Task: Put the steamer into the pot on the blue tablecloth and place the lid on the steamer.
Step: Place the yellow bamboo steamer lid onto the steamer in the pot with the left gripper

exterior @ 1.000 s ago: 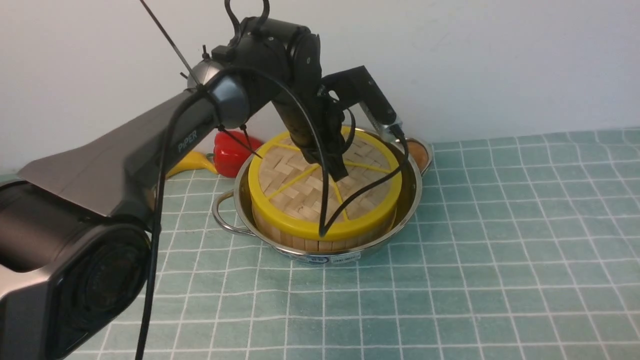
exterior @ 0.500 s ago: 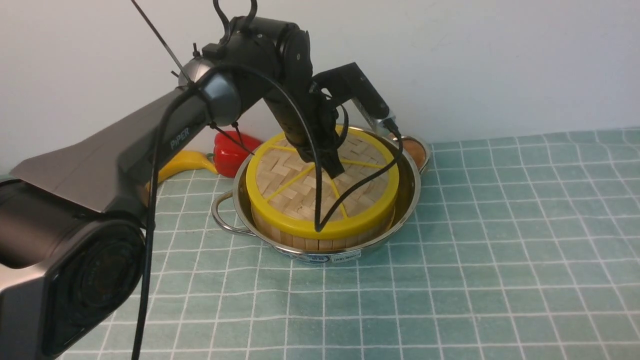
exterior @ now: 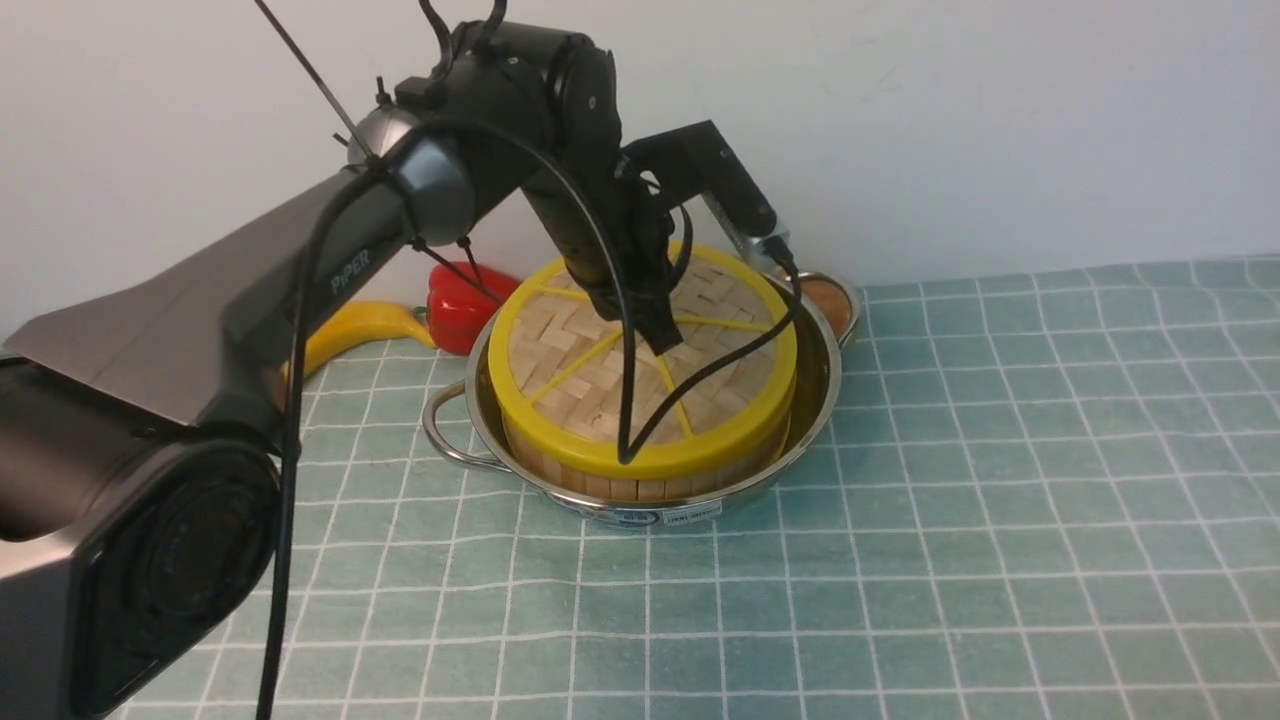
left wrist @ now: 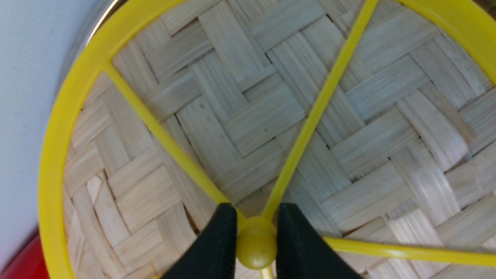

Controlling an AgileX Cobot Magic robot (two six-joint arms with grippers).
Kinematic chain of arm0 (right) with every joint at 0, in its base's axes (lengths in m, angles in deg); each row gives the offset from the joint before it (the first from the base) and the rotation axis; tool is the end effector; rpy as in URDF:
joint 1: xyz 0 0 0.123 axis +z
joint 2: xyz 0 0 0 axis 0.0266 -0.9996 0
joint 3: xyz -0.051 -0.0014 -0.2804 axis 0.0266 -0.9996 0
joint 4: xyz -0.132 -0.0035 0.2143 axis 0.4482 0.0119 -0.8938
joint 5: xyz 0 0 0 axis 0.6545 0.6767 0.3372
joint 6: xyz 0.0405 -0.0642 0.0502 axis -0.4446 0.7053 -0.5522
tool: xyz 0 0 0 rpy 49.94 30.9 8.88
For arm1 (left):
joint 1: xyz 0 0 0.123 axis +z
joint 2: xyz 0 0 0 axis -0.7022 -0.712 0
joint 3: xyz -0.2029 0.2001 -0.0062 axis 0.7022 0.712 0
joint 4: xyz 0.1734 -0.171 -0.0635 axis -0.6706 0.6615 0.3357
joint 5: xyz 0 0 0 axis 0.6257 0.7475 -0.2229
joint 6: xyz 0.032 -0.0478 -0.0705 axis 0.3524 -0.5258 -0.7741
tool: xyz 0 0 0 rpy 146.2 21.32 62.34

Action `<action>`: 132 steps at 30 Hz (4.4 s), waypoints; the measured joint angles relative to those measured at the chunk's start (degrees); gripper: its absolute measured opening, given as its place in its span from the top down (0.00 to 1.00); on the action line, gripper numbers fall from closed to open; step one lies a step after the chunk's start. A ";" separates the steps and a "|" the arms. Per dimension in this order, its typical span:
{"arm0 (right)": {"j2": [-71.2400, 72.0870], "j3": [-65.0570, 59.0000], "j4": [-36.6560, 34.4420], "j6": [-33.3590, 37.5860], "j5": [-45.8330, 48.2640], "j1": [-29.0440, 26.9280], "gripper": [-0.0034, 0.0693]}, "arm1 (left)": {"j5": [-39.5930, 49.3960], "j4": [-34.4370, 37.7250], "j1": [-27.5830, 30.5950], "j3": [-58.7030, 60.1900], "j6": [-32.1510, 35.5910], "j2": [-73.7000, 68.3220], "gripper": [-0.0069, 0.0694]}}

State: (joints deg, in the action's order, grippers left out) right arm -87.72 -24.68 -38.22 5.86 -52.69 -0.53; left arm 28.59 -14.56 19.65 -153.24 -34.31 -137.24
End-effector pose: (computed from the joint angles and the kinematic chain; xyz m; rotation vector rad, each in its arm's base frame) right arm 0.0540 -0.0047 0.1795 0.2241 1.8222 0.1065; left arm 0.4498 -0.2079 0.2449 1.4815 2.2614 0.1064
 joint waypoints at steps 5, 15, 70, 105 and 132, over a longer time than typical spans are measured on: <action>0.00 0.00 0.00 0.00 0.00 0.00 0.62 | 0.17 0.37 0.00 0.00 1.00 0.00 0.75; 0.00 0.00 0.00 0.00 0.00 0.00 0.62 | 0.65 1.99 0.00 0.00 1.65 0.60 0.75; 0.00 0.00 0.00 0.00 0.00 0.00 0.62 | -0.47 2.91 0.05 0.00 1.90 1.59 0.75; 0.00 0.00 0.00 0.00 0.00 0.00 0.62 | -0.99 2.03 0.38 0.00 -0.28 0.03 0.75; 0.00 0.00 0.00 0.00 0.00 0.00 0.62 | 0.81 2.08 1.22 0.00 -0.55 1.50 0.75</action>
State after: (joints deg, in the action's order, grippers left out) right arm -87.72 -24.68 -38.22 5.86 -52.69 -0.53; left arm 29.40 -12.48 20.87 -153.24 -34.86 -135.74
